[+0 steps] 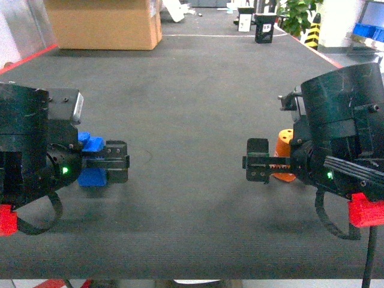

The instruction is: Sort blue parts and orange caps into right shelf containers

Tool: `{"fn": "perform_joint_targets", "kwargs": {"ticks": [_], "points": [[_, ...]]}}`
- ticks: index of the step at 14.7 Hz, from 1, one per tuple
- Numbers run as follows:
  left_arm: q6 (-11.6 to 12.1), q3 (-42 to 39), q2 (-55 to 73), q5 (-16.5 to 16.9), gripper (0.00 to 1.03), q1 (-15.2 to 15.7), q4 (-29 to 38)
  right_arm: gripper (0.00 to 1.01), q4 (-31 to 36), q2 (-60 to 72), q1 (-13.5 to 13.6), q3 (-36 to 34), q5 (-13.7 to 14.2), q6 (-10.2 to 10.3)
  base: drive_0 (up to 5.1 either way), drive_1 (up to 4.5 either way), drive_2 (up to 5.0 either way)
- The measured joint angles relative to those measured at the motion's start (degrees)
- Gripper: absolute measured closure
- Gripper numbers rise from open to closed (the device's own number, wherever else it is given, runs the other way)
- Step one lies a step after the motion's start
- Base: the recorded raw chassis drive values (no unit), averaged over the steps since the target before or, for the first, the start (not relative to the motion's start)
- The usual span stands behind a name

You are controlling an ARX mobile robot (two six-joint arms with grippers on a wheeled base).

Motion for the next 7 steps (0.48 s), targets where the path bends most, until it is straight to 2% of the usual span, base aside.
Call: {"fn": "perform_joint_targets", "kwargs": {"ticks": [3,4,5,7], "points": [[0.0,0.0,0.4,-0.7,0.05,-0.1,-1.6,0.03,0.4,0.4,-0.3,0.7,1.2,0.0,0.0,0.0,0.0],[0.0,0.0,0.4,-0.9,0.05,-0.2,-1.9,0.11,0.1,0.4,-0.3,0.8,1.4,-0.1,0.0,0.0,0.0],[0.2,0.1,0.5,-1.2,0.06,-0.3,-1.7,0.24,-0.1,0.5,-0.3,0.9,1.4,-1.1,0.0,0.0,0.0],[0.1,0.3,0.5,-1.4,0.23,-0.3,-1.2,0.41,1.3,0.8,-0.3,0.9,1.7,-2.8,0.0,0.0,0.0]]}}
